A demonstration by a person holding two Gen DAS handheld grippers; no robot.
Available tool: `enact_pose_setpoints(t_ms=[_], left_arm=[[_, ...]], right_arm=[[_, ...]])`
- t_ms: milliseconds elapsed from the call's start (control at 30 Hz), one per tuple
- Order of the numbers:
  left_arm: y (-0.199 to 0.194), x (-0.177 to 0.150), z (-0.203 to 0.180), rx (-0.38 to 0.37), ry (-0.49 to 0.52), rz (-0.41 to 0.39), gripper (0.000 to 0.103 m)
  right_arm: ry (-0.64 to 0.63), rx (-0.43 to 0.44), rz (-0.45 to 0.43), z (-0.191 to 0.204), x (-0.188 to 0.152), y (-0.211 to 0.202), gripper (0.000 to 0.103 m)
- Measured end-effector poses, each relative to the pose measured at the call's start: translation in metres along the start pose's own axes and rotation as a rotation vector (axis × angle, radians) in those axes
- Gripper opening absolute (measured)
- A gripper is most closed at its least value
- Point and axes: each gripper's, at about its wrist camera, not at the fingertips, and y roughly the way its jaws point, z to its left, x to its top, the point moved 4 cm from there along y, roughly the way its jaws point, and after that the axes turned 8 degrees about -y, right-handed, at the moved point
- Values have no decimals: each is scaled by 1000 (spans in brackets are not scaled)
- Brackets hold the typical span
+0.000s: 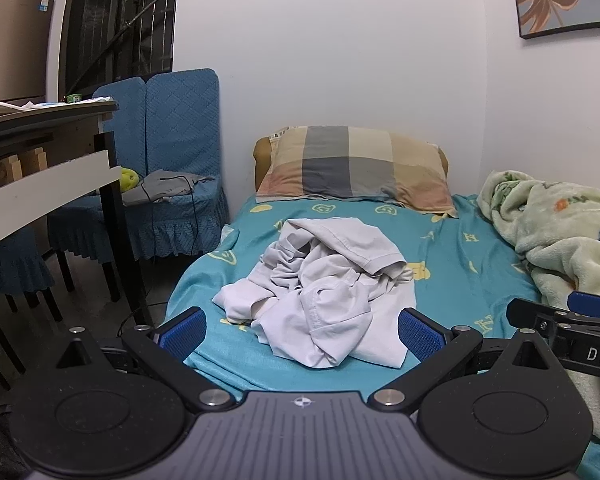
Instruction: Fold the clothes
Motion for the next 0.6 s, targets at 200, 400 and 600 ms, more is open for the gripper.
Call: enact_pose_setpoints(t_ms=[200, 400, 600], left_arm=[[-3, -3, 0, 1, -6, -4, 103], [3, -5, -1, 3, -21, 3, 103], [2, -5, -1, 6, -35, 0, 103]], right_arm=[[10, 0, -14, 1, 0, -5, 91], [-2, -6, -1, 2, -2, -2, 91], [0, 4, -14, 1, -1, -4, 91]])
